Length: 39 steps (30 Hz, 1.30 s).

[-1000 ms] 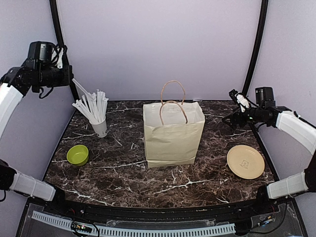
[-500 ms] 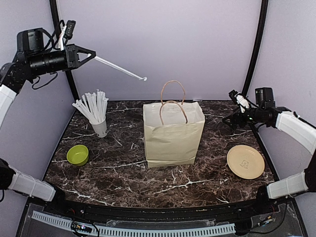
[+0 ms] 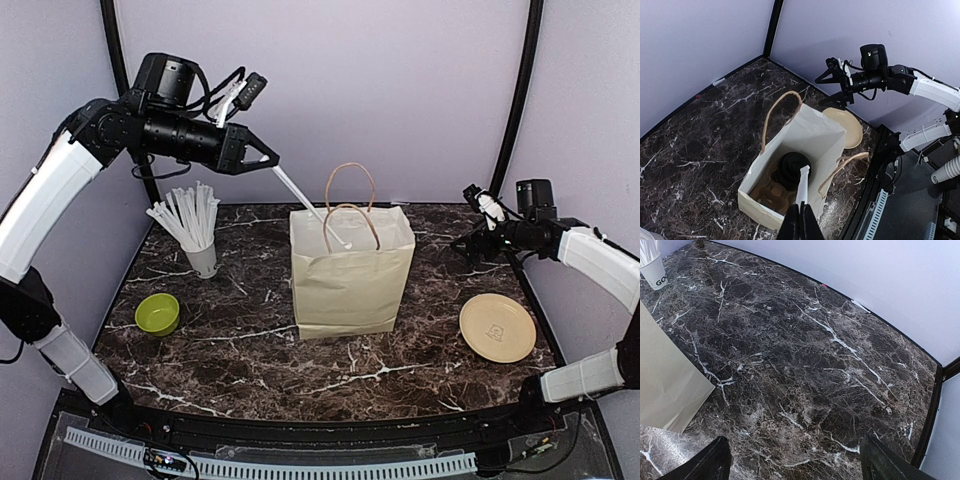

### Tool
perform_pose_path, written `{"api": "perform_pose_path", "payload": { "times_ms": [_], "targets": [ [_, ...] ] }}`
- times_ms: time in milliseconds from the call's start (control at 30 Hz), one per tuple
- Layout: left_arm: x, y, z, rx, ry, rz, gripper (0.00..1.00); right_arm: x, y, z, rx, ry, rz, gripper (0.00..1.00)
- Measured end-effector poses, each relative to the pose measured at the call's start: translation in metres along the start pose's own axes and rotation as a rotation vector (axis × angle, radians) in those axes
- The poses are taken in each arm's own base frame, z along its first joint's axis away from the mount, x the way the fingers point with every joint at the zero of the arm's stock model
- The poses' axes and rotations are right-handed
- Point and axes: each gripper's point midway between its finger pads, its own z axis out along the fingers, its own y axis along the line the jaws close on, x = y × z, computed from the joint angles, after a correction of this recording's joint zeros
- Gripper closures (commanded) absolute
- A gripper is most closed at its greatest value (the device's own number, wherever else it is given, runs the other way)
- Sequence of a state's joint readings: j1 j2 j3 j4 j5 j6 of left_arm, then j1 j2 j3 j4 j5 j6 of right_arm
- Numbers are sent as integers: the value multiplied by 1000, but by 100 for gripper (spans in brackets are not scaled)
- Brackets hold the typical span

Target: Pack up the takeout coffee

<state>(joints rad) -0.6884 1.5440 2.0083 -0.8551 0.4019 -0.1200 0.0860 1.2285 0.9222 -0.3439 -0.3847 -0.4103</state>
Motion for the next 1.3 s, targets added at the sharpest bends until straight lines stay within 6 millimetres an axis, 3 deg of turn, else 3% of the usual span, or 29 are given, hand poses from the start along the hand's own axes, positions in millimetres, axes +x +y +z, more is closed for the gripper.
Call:
{"api": "perform_pose_path", "payload": {
  "times_ms": [200,433,500,567,700,833,933,1167,1300],
  "targets": [
    [19,1,27,-80,121,73,100,2,1,1,-2,4,-2,10],
    [54,6,92,-190,293,218,98,2,1,1,-3,4,-6,10],
    [64,5,111,-186,334,243,61,3,1,1,-4,6,-5,10],
    [71,2,126,-170,361,264,45,4,1,2,-6,9,-4,10],
    [76,-6,139,-150,372,306,29,3,2,2,-14,6,-1,10],
    [56,-5,135,-199,300,365,17,2,7,1,-49,13,15,9],
    [37,0,122,-263,225,422,11,-12,7,-4,-72,15,16,7],
    [-1,24,62,-418,-3,449,9,-81,-18,-40,35,-89,-25,1],
    [-16,58,26,-509,-130,395,5,-117,-33,-67,124,-167,0,1]
  ]
}}
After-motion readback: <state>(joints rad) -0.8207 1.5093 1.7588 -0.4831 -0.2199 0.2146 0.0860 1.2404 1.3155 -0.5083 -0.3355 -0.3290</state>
